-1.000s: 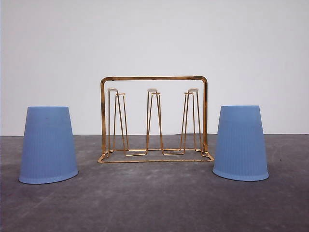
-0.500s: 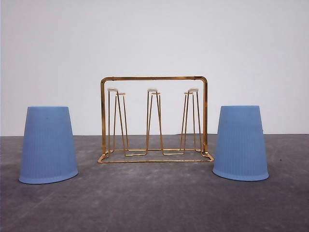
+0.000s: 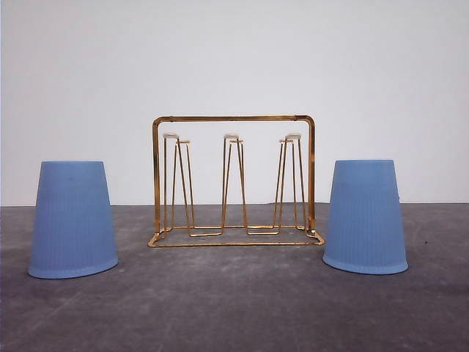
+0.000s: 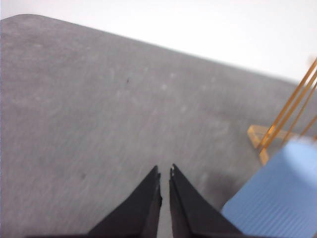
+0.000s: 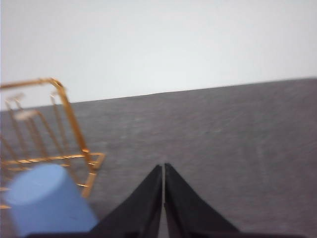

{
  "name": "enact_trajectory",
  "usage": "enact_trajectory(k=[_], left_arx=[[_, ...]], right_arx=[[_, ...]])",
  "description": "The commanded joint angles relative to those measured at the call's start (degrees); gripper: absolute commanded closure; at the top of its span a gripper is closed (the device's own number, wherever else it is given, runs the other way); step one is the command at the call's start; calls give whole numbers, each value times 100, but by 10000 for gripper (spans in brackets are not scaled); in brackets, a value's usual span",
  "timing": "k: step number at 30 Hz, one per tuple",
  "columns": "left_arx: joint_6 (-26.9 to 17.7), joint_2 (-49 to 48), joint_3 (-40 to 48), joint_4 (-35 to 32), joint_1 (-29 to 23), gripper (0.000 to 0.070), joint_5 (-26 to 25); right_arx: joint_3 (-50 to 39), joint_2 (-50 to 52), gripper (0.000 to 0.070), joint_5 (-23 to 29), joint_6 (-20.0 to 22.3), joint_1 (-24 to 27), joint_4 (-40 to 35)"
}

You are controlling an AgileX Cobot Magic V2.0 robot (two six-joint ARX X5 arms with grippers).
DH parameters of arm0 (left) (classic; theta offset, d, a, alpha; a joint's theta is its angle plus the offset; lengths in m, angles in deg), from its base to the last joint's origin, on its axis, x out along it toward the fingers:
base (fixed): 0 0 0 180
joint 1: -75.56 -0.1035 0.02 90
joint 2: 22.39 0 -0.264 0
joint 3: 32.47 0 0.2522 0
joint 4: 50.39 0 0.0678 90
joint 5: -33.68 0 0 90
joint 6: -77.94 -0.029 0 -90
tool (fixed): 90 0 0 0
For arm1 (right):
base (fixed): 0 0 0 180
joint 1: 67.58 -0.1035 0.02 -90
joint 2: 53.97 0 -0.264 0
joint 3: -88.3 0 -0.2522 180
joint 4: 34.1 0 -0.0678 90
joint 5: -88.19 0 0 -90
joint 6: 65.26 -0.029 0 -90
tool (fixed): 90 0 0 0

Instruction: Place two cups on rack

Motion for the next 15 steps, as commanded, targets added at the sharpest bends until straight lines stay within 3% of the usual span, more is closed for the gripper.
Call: enact_trajectory(k=[1,6,11,15], left_arx=[[377,205,-524,17,0,688,-30],[176,1405,-2101,796,0,688,-485],[-603,2787,-3625,1787,0,687,-1044],[-1013,3723,-4363,2312,2,685,-1265]], right_arx=[[424,-220,697,-140,-497,-13,137],[1853,-1341,697,-505,-440,-91,1230],[3212,-2562,697,-646,293,-184,2485],[3914,-3447,697,-650,802,-253,3317]])
